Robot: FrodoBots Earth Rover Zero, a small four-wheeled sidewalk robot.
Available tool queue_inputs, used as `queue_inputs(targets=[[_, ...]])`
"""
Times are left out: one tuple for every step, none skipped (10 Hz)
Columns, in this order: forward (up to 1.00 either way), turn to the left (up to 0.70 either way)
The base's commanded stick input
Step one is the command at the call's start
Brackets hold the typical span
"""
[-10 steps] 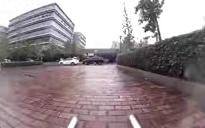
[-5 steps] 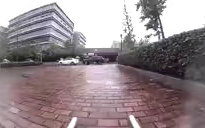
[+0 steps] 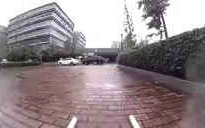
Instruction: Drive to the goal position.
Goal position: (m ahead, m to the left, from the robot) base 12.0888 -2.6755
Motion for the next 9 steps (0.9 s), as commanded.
queue_inputs(targets=[[0.7, 0.0], [0.7, 0.0], [0.7, 0.0], [0.7, 0.0], [0.7, 0.0], [0.7, 0.0], [0.7, 0.0], [0.7, 0.0], [0.7, 0.0]])
